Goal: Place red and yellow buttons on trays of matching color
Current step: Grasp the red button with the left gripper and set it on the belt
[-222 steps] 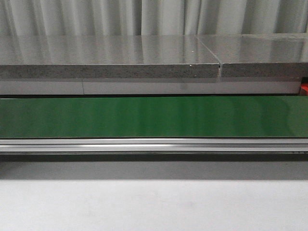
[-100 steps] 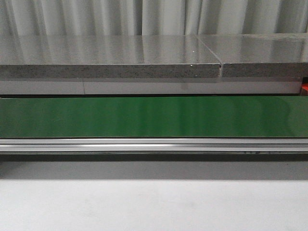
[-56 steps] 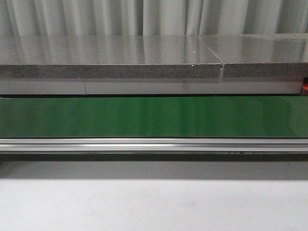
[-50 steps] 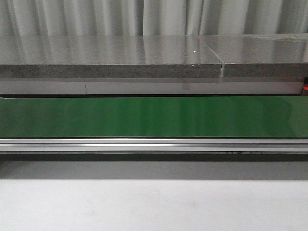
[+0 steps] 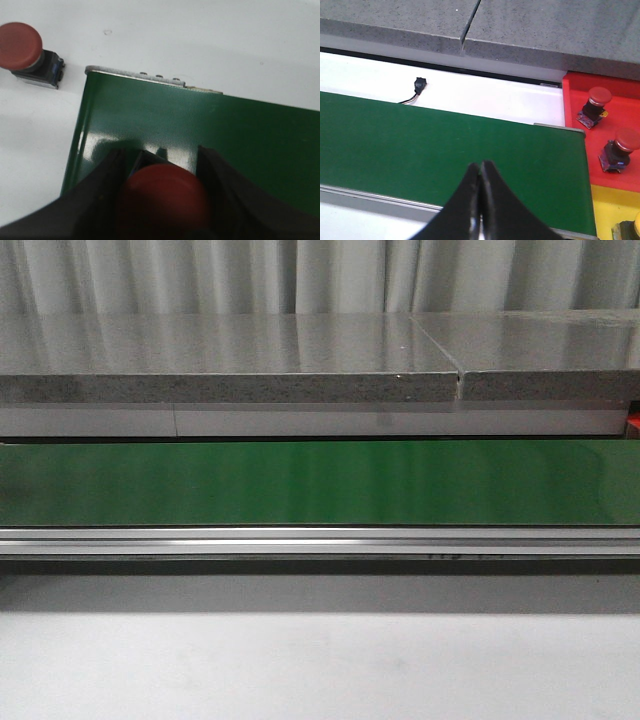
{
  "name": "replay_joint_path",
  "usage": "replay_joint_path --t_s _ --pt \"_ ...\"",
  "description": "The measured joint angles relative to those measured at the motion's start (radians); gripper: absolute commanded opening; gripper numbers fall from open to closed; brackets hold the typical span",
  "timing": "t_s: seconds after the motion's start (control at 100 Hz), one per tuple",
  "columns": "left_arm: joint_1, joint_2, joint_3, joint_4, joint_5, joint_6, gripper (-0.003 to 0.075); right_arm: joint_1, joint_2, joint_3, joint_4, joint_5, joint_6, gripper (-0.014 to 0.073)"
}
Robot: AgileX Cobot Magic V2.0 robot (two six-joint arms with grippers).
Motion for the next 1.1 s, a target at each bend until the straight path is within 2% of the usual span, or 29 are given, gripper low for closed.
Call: replay_joint_path --t_s 0.34,0.42,0.51,0.56,0.71,0.8,0.86,1.1 --pt "-0.009 -0.006 0.084 0.008 -0.090 0.002 -0.0018 0.000 0.000 0.000 0.000 0.000 0.000 -0.0068" --pt "-0.011 -0.008 0.093 0.001 -0.099 0.002 0.0009 0.000 0.000 0.000 0.000 0.000 0.000 -0.0068" --pt "-0.011 -0.010 0.095 -0.006 -0.101 0.002 0.0112 0.000 0.000 0.000 0.000 0.000 0.000 -0.0068" --pt "-0.011 -0.010 0.096 -0.006 -0.103 0.002 0.0197 0.000 0.000 0.000 0.000 0.000 0.000 -0.0068" --pt "-0.012 -0.010 0.097 -0.002 -0.107 0.006 0.0527 0.000 0.000 0.000 0.000 0.000 0.000 -0.0068" --pt "-0.019 -0.010 0.105 0.004 -0.115 0.013 0.0652 0.000 0.000 0.000 0.000 0.000 0.000 -0.0068" --pt "-0.027 -0.010 0.106 0.008 -0.123 0.014 0.0679 0.000 0.000 0.000 0.000 0.000 0.000 -0.0068" --pt "-0.070 -0.010 0.085 0.010 -0.158 0.017 0.0672 0.000 0.000 0.000 0.000 0.000 0.000 -0.0068"
